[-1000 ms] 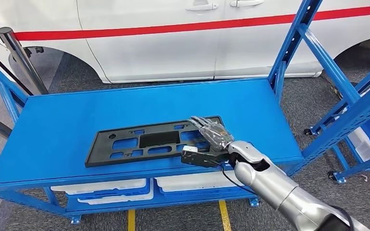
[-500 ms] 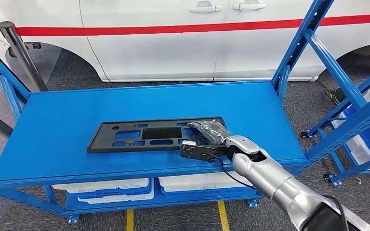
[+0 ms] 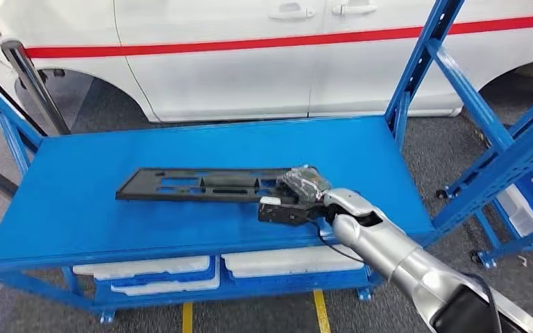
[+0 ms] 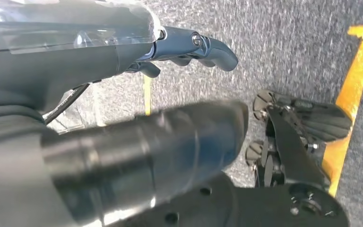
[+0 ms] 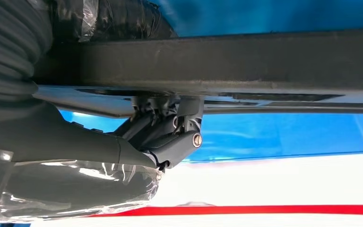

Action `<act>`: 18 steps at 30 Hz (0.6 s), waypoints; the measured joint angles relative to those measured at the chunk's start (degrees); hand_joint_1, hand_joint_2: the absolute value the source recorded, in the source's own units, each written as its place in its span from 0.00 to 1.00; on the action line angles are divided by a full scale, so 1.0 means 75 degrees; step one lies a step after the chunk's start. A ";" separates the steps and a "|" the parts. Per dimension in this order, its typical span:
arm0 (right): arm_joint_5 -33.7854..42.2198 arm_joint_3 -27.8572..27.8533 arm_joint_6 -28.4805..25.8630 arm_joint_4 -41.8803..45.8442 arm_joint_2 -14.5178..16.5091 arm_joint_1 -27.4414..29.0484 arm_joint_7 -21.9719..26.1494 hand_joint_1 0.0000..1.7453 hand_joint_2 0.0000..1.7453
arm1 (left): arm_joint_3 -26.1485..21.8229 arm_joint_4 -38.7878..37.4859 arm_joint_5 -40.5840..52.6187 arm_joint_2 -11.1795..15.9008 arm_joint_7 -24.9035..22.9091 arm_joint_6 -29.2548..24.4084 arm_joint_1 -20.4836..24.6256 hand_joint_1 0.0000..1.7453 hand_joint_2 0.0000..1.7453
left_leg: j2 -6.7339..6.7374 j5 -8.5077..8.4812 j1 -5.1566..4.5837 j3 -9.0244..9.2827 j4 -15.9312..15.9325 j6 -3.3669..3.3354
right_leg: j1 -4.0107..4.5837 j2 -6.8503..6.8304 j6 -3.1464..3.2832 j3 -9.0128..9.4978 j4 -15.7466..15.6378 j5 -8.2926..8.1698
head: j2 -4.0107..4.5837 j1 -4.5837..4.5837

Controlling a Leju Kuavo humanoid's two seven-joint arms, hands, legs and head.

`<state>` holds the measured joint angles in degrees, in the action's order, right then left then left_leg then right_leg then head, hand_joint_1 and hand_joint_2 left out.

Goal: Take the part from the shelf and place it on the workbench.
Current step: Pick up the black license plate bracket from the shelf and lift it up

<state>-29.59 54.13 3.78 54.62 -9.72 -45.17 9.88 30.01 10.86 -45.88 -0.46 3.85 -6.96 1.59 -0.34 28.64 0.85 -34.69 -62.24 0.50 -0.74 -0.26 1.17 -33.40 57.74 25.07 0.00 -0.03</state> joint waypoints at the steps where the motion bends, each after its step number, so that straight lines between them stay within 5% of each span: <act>1: 0.0001 0.0002 0.0001 0.0000 0.0001 0.0004 -0.0001 1.00 1.00 | 0.0000 0.0000 0.0004 0.0000 0.0020 -0.0006 -0.0003 0.00 1.00 | 0.0002 0.0258 0.0004 -0.0207 -0.0461 0.0024 | 0.0004 -0.0010 0.0020 -0.0006 -0.0006 -0.0006 | 0.0000 0.0000; 3: 0.0004 0.0005 0.0001 0.0000 0.0002 0.0016 -0.0007 1.00 1.00 | 0.0000 0.0000 0.0007 -0.0001 0.0057 -0.0034 -0.0009 0.00 1.00 | 0.0003 0.0623 0.0016 -0.0619 -0.1356 0.0067 | 0.0010 -0.0020 0.0034 -0.0027 -0.0001 -0.0011 | 0.0000 0.0000; 4: 0.0006 0.0006 0.0001 -0.0001 0.0002 0.0021 -0.0011 1.00 1.00 | 0.0000 0.0000 0.0006 -0.0001 0.0070 -0.0050 -0.0010 0.00 1.00 | 0.0004 0.0606 0.0023 -0.0678 -0.1494 0.0080 | 0.0010 -0.0020 0.0033 -0.0031 0.0005 -0.0011 | 0.0000 0.0000; 5: 0.0009 0.0007 0.0002 -0.0001 0.0002 0.0023 -0.0015 1.00 1.00 | -0.0001 0.0000 0.0002 -0.0001 0.0080 -0.0065 -0.0010 0.00 1.00 | 0.0006 0.0450 0.0031 -0.0594 -0.1343 0.0084 | 0.0007 -0.0017 0.0028 -0.0032 0.0016 -0.0009 | 0.0000 0.0001; 7: 0.0019 0.0007 0.0004 -0.0001 0.0001 0.0020 -0.0028 1.00 1.00 | -0.0002 -0.0001 -0.0009 0.0006 0.0103 -0.0085 -0.0013 0.00 1.00 | 0.0008 -0.0042 0.0050 -0.0103 -0.0365 0.0068 | 0.0001 -0.0005 -0.0009 -0.0033 0.0062 0.0013 | 0.0000 0.0001; 9: 0.0029 0.0007 0.0004 -0.0002 -0.0005 0.0012 -0.0062 1.00 1.00 | -0.0005 -0.0003 -0.0043 0.0011 0.0147 -0.0110 -0.0011 0.00 1.00 | 0.0003 -0.0282 0.0036 0.0267 0.0390 0.0013 | 0.0025 0.0011 -0.0089 -0.0061 0.0124 0.0041 | 0.0000 -0.0001; 13: 0.0035 0.0007 0.0017 -0.0006 -0.0032 0.0012 -0.0106 1.00 1.00 | -0.0042 -0.0005 -0.0112 0.0009 0.0189 -0.0184 -0.0011 0.00 1.00 | 0.0016 -0.0330 0.0019 0.0321 0.0556 -0.0176 | 0.0040 0.0045 -0.0269 -0.0087 0.0137 0.0049 | 0.0000 -0.0005; 15: 0.0026 0.0007 0.0017 -0.0007 -0.0046 0.0013 -0.0139 1.00 1.00 | -0.0054 -0.0007 -0.0115 0.0004 0.0165 -0.0239 -0.0002 0.00 1.00 | 0.0047 -0.0381 0.0046 0.0325 0.0613 -0.0282 | 0.0020 0.0054 -0.0330 -0.0279 0.0568 0.0347 | 0.0000 -0.0007; 18: -0.0172 0.0010 -0.0127 -0.0016 -0.0057 0.0056 -0.0266 1.00 1.00 | -0.0069 -0.0018 -0.0128 0.0003 0.0129 -0.0298 0.0007 0.00 1.00 | 0.0065 -0.0396 0.0030 0.0289 0.0614 -0.0331 | 0.0000 0.0050 -0.0388 -0.0946 0.1992 0.1003 | 0.0000 -0.0004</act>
<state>-30.88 54.21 2.83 54.50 -10.15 -44.75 7.88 29.49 10.73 -46.84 -0.44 4.81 -9.19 1.64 0.15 25.67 1.08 -32.52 -57.64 -1.97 -0.74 0.12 -1.75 -40.49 72.68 32.59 0.00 -0.07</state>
